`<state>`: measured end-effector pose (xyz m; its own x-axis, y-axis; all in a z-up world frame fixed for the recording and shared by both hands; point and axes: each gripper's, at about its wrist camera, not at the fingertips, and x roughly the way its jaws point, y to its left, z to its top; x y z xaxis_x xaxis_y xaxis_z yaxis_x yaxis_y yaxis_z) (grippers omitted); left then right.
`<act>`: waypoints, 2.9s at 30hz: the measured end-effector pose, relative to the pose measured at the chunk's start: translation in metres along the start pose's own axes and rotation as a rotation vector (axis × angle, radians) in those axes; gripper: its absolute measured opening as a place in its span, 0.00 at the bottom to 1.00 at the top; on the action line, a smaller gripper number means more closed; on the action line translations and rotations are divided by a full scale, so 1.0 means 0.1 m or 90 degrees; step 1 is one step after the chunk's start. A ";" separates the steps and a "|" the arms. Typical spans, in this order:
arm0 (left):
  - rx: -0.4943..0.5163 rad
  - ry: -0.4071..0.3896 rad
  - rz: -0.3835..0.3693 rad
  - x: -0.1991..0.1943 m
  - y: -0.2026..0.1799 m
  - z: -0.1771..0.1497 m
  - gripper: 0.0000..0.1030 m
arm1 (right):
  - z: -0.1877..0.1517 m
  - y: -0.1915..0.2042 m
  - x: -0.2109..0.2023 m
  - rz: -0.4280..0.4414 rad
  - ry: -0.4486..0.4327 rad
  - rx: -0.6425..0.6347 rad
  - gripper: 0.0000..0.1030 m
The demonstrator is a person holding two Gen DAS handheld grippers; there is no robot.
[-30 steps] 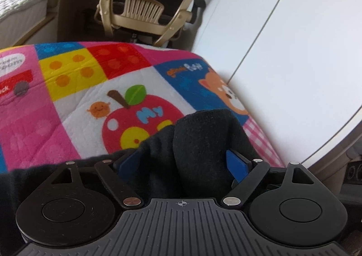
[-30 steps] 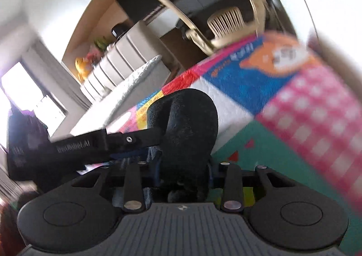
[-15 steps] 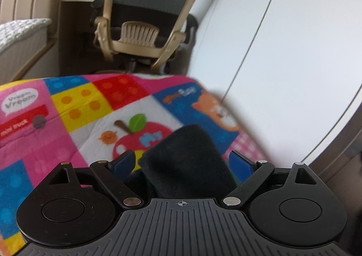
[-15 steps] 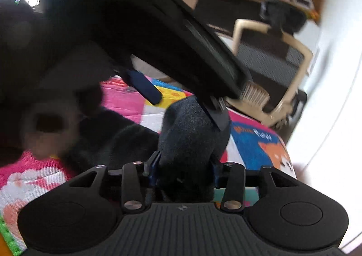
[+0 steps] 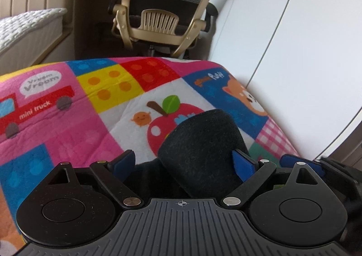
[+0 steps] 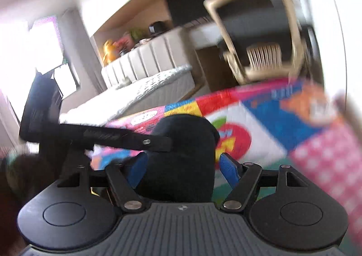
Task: Fold clothes
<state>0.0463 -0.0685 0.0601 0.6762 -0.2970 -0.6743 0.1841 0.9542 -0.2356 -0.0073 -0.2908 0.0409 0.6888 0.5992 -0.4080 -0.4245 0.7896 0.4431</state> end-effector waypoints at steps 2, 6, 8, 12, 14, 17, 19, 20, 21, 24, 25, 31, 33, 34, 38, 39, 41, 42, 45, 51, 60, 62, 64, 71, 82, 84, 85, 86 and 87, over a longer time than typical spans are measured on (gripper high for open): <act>-0.001 0.001 0.005 -0.02 0.05 0.00 0.94 | 0.00 -0.20 0.11 0.015 0.024 0.094 0.69; -0.016 0.006 0.015 -0.07 0.18 -0.03 0.95 | -0.13 -0.38 0.36 0.074 0.075 0.206 0.72; -0.024 0.007 0.020 -0.10 0.23 -0.04 0.95 | -0.19 -0.38 0.47 0.107 0.096 0.239 0.72; -0.039 0.007 0.024 -0.14 0.29 -0.06 0.95 | -0.19 -0.27 0.47 0.093 0.093 0.204 0.51; -0.044 0.005 0.022 -0.15 0.29 -0.06 0.95 | -0.13 -0.21 0.39 0.083 0.081 0.168 0.47; -0.046 0.002 0.004 -0.16 0.24 -0.04 0.95 | -0.01 -0.18 0.25 0.058 0.061 0.117 0.46; -0.044 0.002 -0.009 -0.14 0.18 -0.04 0.95 | 0.05 -0.17 0.11 0.028 0.049 0.073 0.46; -0.040 0.002 -0.016 -0.12 0.14 -0.04 0.95 | 0.08 -0.13 0.06 0.000 0.047 0.032 0.46; -0.036 0.002 -0.021 -0.11 0.10 -0.04 0.94 | 0.11 -0.07 0.02 -0.029 0.042 -0.007 0.47; -0.030 -0.011 -0.022 -0.12 0.02 -0.01 0.94 | 0.08 0.21 -0.04 -0.087 0.033 -0.131 0.47; -0.032 -0.019 -0.022 -0.14 0.01 0.00 0.94 | 0.07 0.31 -0.05 -0.101 0.030 -0.172 0.47; -0.049 -0.056 -0.035 -0.35 0.00 0.07 0.94 | -0.31 1.03 0.08 -0.019 0.052 -0.384 0.47; -0.040 -0.054 -0.027 -0.37 -0.02 0.07 0.94 | -0.39 1.13 0.14 -0.012 0.050 -0.412 0.46; -0.036 -0.051 -0.023 -0.37 -0.03 0.06 0.94 | -0.39 1.12 0.15 -0.013 0.047 -0.407 0.46; -0.036 -0.034 -0.002 -0.31 0.04 -0.01 0.94 | -0.24 0.86 0.04 -0.056 0.019 -0.345 0.48; -0.043 -0.029 0.000 -0.28 0.07 -0.02 0.94 | -0.20 0.76 -0.03 -0.072 0.008 -0.332 0.54; -0.057 -0.019 0.000 -0.21 0.12 -0.04 0.94 | -0.14 0.53 -0.15 -0.114 -0.017 -0.301 0.62; -0.060 -0.014 -0.005 -0.18 0.12 -0.05 0.94 | -0.11 0.40 -0.22 -0.141 -0.030 -0.283 0.62; -0.051 -0.001 -0.018 -0.09 0.04 -0.10 0.94 | -0.02 -0.06 -0.43 -0.228 -0.070 -0.193 0.62; -0.001 -0.012 0.003 0.00 -0.19 -0.27 0.94 | 0.01 -0.89 -0.70 -0.276 -0.071 0.022 0.65; -0.065 -0.056 0.038 -0.26 -0.13 -0.50 0.91 | -0.31 -0.88 -0.81 -0.218 -0.069 0.058 0.75; -0.079 -0.017 0.044 -0.12 -0.08 -0.54 0.72 | -0.36 -0.84 -0.74 -0.206 -0.065 0.055 0.75; -0.084 0.008 0.037 0.02 -0.06 -0.57 0.74 | -0.40 -0.80 -0.68 -0.199 -0.062 0.050 0.76; -0.077 -0.029 0.046 -0.08 0.07 -0.65 0.29 | -0.39 -0.86 -0.70 -0.179 -0.058 0.077 0.85; -0.127 -0.080 0.193 -0.68 0.72 -0.83 0.24 | -0.39 -0.91 -0.72 -0.167 -0.060 0.110 0.93; -0.152 -0.089 0.236 -0.84 0.92 -0.87 0.25 | -0.35 -0.91 -0.76 -0.172 -0.075 0.118 0.90; -0.166 -0.095 0.239 -0.90 1.00 -0.87 0.27 | -0.32 -0.92 -0.78 -0.181 -0.088 0.129 0.87; -0.180 -0.102 0.242 -0.97 1.07 -0.88 0.29 | -0.27 -0.95 -0.81 -0.196 -0.105 0.149 0.77; -0.192 -0.110 0.244 -1.03 1.12 -0.88 0.39 | -0.23 -1.00 -0.82 -0.207 -0.118 0.171 0.70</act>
<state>-0.0651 0.0657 0.0414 0.7671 0.1059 -0.6327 -0.2960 0.9335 -0.2026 -0.0352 -0.4157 0.0120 0.8652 0.2722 -0.4212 -0.0175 0.8557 0.5172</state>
